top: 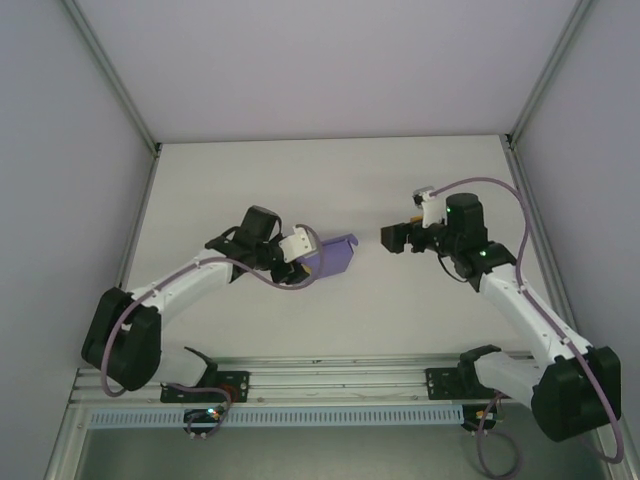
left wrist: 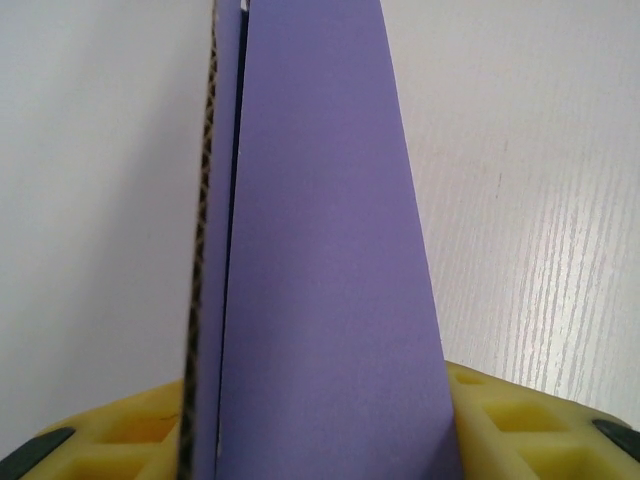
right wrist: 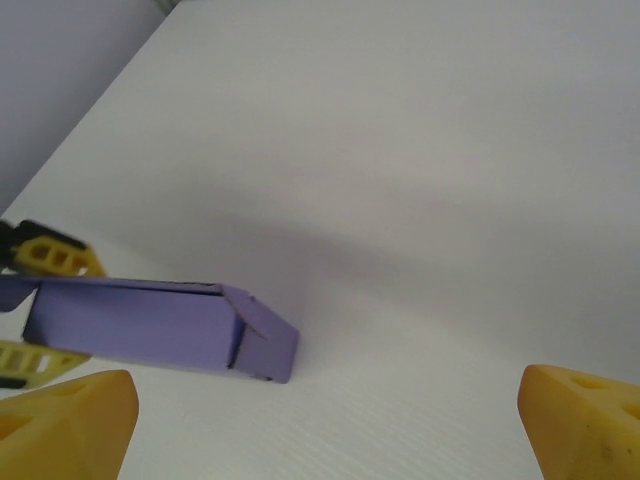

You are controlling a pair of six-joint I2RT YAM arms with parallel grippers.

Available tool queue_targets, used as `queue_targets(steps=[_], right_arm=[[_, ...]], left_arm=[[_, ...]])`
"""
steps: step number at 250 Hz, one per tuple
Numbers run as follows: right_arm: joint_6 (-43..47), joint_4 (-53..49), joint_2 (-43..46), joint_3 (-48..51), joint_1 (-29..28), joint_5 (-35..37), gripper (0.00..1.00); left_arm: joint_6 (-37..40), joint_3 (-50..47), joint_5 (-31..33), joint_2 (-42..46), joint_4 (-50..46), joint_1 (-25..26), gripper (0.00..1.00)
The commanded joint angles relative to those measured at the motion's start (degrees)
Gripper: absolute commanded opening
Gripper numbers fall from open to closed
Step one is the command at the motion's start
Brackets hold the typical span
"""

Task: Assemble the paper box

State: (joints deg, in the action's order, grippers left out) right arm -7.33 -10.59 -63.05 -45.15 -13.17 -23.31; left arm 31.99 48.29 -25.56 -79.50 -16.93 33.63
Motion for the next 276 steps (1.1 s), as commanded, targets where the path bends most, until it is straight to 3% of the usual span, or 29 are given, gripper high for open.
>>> queue_targets(steps=[1, 35, 52, 94, 144, 180, 200, 254, 276], right_arm=[[6.8, -4.0, -4.0, -3.9, -3.3, -1.6, 0.92], [13.8, -11.8, -11.1, -10.9, -9.9, 1.5, 0.86], [15.3, -14.6, -14.6, -14.2, -12.0, 5.7, 0.77], [16.7, -17.3, -21.8, -19.9, -13.4, 7.7, 0.69], [19.2, -20.9, -27.3, -25.1, -15.3, 10.5, 0.52], [20.5, -21.9, -29.8, -27.4, -15.5, 10.4, 0.48], [20.3, -22.2, -30.9, -28.5, -15.6, 10.4, 0.39], [18.1, -25.4, -32.1, -30.7, -15.9, 9.1, 0.00], [13.5, -26.4, -31.9, -31.2, -16.4, 8.3, 0.00]], left_arm=[[-1.6, -0.2, -3.5, -0.7, 0.5, -0.4, 0.49], [-0.8, 0.3, -3.6, -1.6, -0.6, -0.5, 0.48], [-0.4, 0.4, -3.3, -2.1, -0.8, -0.5, 0.48], [0.0, 0.8, -3.4, -3.3, -0.9, -0.6, 0.47], [0.6, 1.0, -3.5, -3.6, -1.4, -0.7, 0.46], [0.9, 1.2, -3.4, -3.6, -1.5, -0.8, 0.44], [0.9, 1.3, -3.1, -3.8, -1.6, -0.8, 0.44], [0.2, 1.1, -2.5, -3.8, -0.8, -0.8, 0.43], [-0.4, 0.8, -1.7, -3.9, 0.3, -0.9, 0.42]])
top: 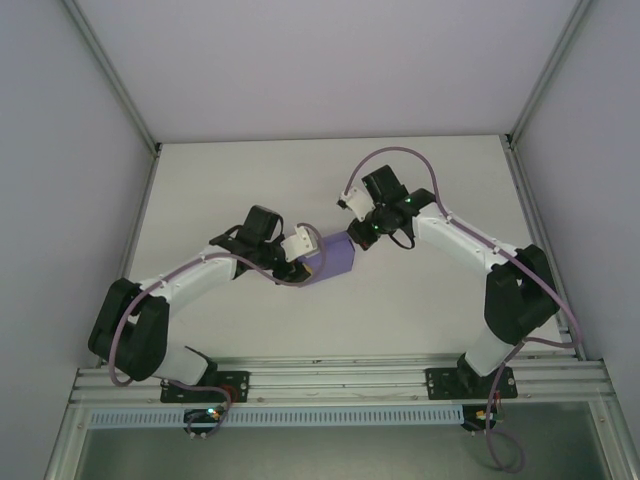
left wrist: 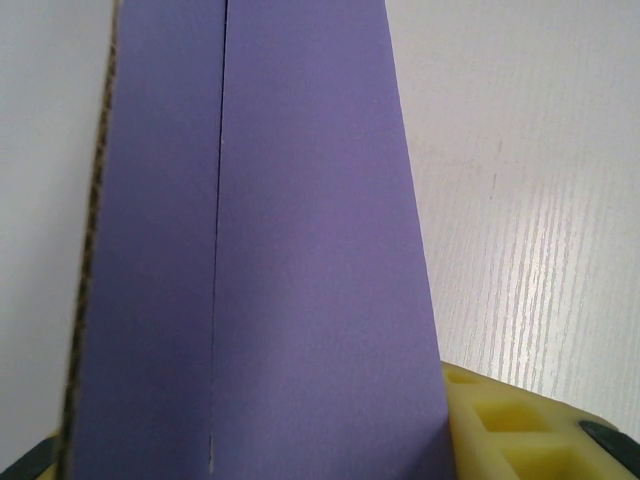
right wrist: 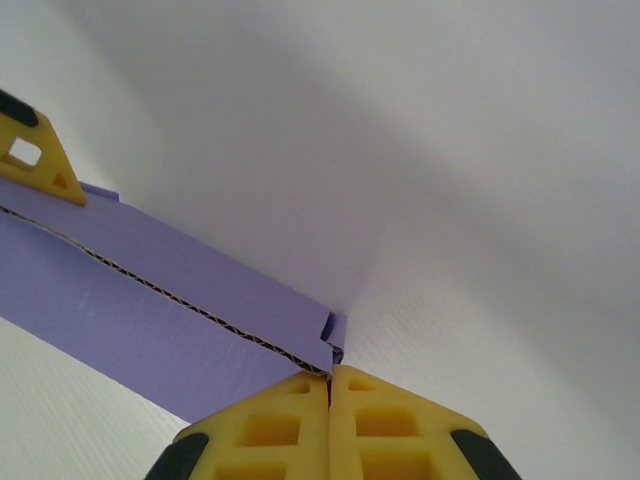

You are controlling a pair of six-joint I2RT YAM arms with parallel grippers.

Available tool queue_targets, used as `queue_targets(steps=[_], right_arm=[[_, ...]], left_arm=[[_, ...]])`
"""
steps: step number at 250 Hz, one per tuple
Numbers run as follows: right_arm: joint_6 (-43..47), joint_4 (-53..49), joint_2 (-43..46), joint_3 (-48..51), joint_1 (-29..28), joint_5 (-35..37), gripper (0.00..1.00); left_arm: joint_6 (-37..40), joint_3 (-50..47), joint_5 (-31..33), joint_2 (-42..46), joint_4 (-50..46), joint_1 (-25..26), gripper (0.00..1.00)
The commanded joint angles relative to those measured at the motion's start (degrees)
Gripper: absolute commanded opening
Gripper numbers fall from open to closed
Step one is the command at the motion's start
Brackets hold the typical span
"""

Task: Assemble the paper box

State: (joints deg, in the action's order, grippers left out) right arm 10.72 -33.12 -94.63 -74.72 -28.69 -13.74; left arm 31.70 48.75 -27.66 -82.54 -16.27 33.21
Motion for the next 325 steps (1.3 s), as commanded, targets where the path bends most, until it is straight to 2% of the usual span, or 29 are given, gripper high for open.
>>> queue_targets(steps=[1, 42, 85, 117, 157, 209, 254, 287, 303, 325], right_arm=[[-4.8, -3.9, -0.4, -1.7, -0.9, -1.3, 0.00], [-15.5, -7.5, 0.1, -3.7, -1.8, -0.1, 0.00], [-21.9, -7.7, 0.6, -2.6, -2.0, 0.9, 0.00], [-23.4, -0.5, 3.3, 3.2, -2.2, 2.5, 0.00], [-19.8, 11.6, 7.7, 13.9, -3.8, 6.0, 0.00], [-22.0, 17.9, 10.1, 21.4, -5.2, 8.5, 0.00], [-23.8, 21.9, 10.8, 25.7, -6.5, 14.4, 0.00], [-23.6, 22.6, 10.8, 26.0, -7.8, 17.0, 0.00], [-23.7, 23.0, 10.4, 25.9, -8.2, 18.1, 0.00], [-24.2, 23.1, 9.9, 25.9, -8.9, 19.7, 0.00]], left_arm=[[-0.1, 0.3, 0.4, -0.9, -0.4, -0.4, 0.42], [0.0, 0.7, 1.4, -1.8, -0.6, -0.4, 0.42], [0.0, 1.2, 2.0, -2.6, -1.1, -0.4, 0.42], [-0.2, 1.2, 2.3, -2.7, -0.9, -0.5, 0.42], [-0.4, 1.3, 2.8, -2.9, -1.0, -0.5, 0.43], [-0.6, 1.4, 3.1, -3.0, -1.0, -0.6, 0.44], [-2.2, 1.4, 3.9, -2.0, -0.2, -0.5, 0.55], [-3.5, 0.7, 4.2, 0.2, 1.1, -0.5, 0.71], [-3.8, 0.0, 4.4, 1.7, 2.0, -0.4, 0.73], [-4.4, -1.2, 4.8, 3.9, 3.1, -0.3, 0.81]])
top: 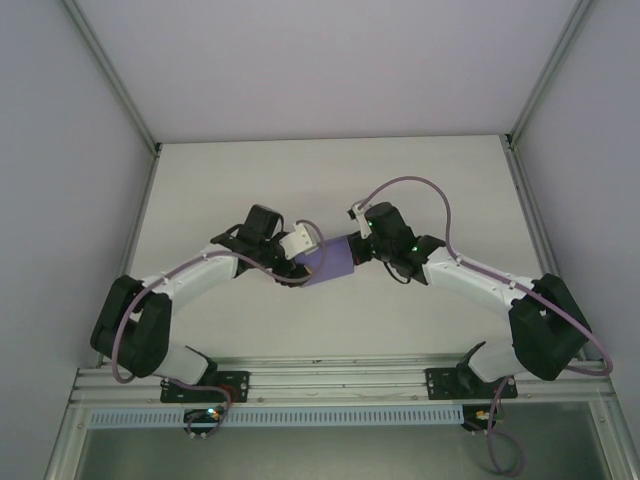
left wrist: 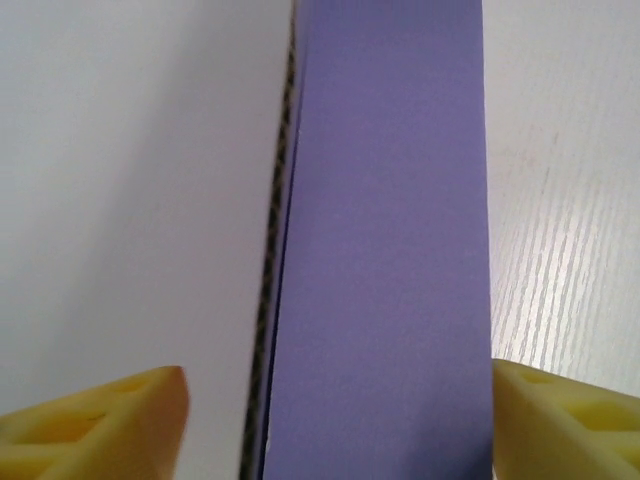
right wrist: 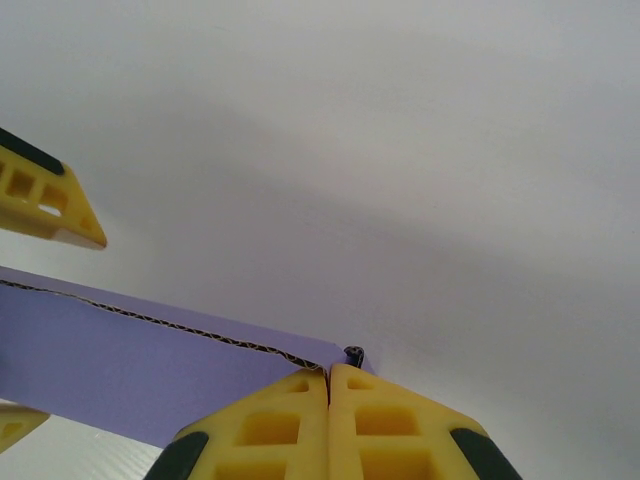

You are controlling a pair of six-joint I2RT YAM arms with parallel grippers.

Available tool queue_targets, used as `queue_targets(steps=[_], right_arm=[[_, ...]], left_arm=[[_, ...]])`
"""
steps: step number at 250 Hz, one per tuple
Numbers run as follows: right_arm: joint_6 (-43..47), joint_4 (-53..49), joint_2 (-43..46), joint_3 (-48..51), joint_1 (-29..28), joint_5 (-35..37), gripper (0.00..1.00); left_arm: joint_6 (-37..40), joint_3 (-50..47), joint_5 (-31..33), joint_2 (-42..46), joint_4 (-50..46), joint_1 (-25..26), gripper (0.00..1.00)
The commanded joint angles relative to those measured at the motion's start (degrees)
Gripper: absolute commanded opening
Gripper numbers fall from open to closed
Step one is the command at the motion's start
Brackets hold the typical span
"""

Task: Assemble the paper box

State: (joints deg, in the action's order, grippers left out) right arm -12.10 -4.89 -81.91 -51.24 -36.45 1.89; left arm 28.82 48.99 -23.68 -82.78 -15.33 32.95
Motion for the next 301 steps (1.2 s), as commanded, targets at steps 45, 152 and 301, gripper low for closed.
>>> queue_targets(steps=[45, 152, 301], right_arm=[[-7.5, -7.8, -3.3, 1.3, -2.3, 4.4, 0.00], [-14.4, -14.8, -4.4, -5.7, -2.6, 3.9, 0.00], [-15.2, -6.7, -4.8, 1.8, -3.5, 3.5, 0.00]], left_arm=[[-4.9, -2.5, 7.1, 8.2, 2.1, 1.1, 0.89], [-2.5, 2.1, 5.7, -1.8, -1.3, 1.4, 0.66], [-3.6, 1.8, 5.0, -2.2, 0.9, 1.3, 0.57]])
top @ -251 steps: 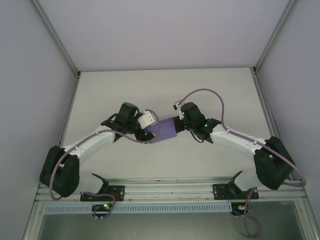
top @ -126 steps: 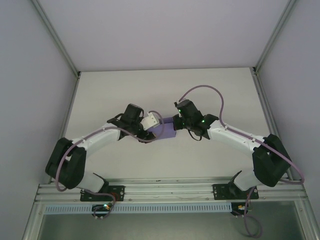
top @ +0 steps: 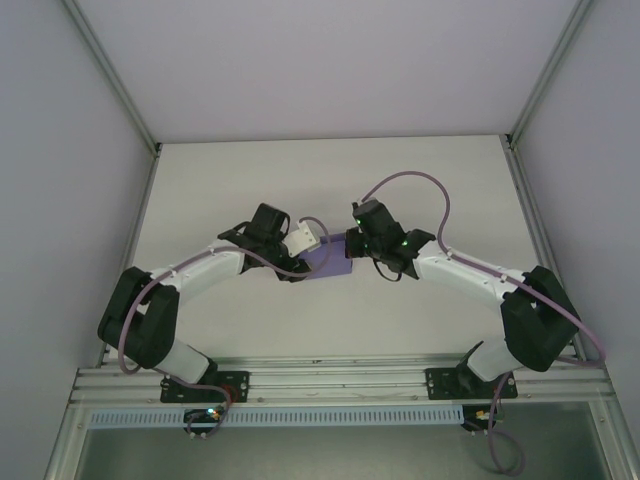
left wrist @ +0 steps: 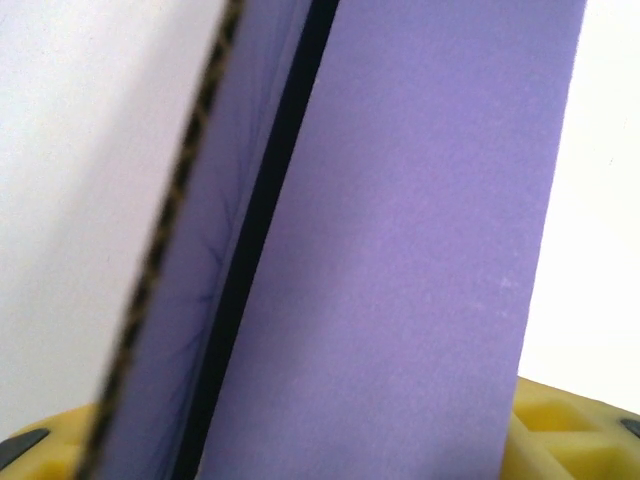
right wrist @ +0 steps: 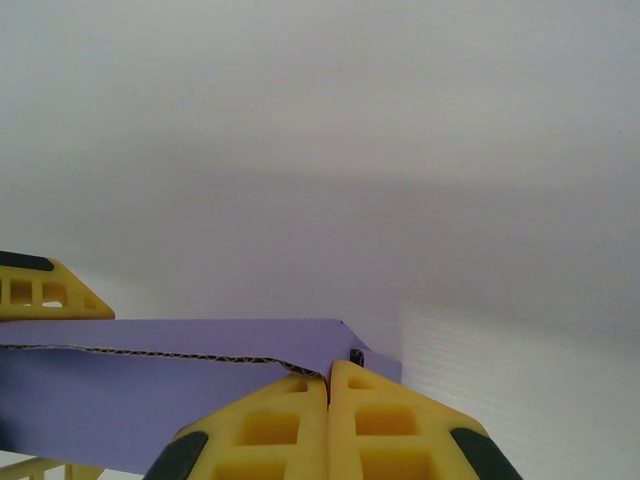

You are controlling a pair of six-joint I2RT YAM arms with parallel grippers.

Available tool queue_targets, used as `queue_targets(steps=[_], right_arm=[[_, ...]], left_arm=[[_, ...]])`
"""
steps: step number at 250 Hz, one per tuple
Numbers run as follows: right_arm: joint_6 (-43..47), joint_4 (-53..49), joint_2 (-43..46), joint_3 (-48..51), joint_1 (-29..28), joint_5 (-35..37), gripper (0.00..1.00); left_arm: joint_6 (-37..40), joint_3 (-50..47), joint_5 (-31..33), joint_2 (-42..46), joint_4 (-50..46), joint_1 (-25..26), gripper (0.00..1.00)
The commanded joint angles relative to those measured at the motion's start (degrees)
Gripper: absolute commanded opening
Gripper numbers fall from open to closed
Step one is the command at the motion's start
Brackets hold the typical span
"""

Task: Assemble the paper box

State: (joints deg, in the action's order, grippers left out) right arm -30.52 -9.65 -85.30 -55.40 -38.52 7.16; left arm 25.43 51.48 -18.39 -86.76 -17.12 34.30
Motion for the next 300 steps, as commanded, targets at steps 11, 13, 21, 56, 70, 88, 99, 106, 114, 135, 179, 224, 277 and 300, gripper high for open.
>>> queue_targets(steps=[11, 13, 21, 56, 70, 88, 99, 106, 114, 135, 179, 224, 277, 300], right_arm=[[5.2, -0.2, -0.9, 7.6, -1.3, -1.6, 0.00], [5.5, 0.1, -0.8, 7.9, -1.4, -1.5, 0.00], [6.4, 1.4, -0.2, 9.2, -1.5, -1.1, 0.00], [8.5, 6.7, 2.5, 13.5, -1.7, -1.8, 0.00], [7.8, 6.2, 2.4, 12.7, -1.6, -1.5, 0.00], [7.2, 4.4, 1.9, 10.5, -1.6, -0.7, 0.00], [6.8, 2.5, 1.7, 8.9, -1.6, -0.1, 0.00], [6.6, 1.0, 1.6, 7.7, -1.6, 0.0, 0.00], [5.9, -1.4, 1.2, 6.1, -1.7, 0.6, 0.00], [4.3, -6.0, 0.4, 3.3, -1.8, 1.5, 0.00], [1.7, -11.3, -2.5, -0.3, -2.4, 4.8, 0.00], [0.0, -16.2, -4.8, -4.9, -4.1, 8.3, 0.00], [-1.5, -20.2, -7.6, -9.4, -5.9, 10.8, 0.00], [-2.0, -20.3, -8.3, -10.0, -6.6, 11.6, 0.00]], left_arm=[[-0.4, -0.8, 0.0, 1.9, 3.1, -0.1, 0.57], [-0.4, -0.9, 0.0, 1.9, 3.0, -0.1, 0.57], [-0.5, -0.8, 0.0, 1.9, 3.0, -0.1, 0.57], [-1.1, -0.5, 0.2, 2.4, 2.3, -0.2, 0.61], [-1.2, -0.4, 0.1, 3.0, 2.1, -0.1, 0.63], [-1.5, -0.2, 0.2, 4.1, 1.5, 0.0, 0.73], [-1.9, 0.0, 0.5, 5.0, 1.1, 0.0, 0.84], [-2.3, -0.1, 1.0, 5.7, 1.1, 0.1, 0.93], [-2.8, -0.2, 1.8, 6.6, 1.1, 0.3, 0.98], [-5.0, -0.8, 4.3, 9.7, 1.3, 0.9, 1.00], [-17.5, -0.6, 16.3, 16.2, -1.5, 1.5, 1.00], [-27.6, 0.1, 19.4, 20.0, -9.8, 1.7, 0.94], [-29.0, 1.3, 20.0, 18.4, -11.0, 2.7, 0.70], [-29.1, 2.0, 20.9, 16.4, -11.0, 2.8, 0.53]])
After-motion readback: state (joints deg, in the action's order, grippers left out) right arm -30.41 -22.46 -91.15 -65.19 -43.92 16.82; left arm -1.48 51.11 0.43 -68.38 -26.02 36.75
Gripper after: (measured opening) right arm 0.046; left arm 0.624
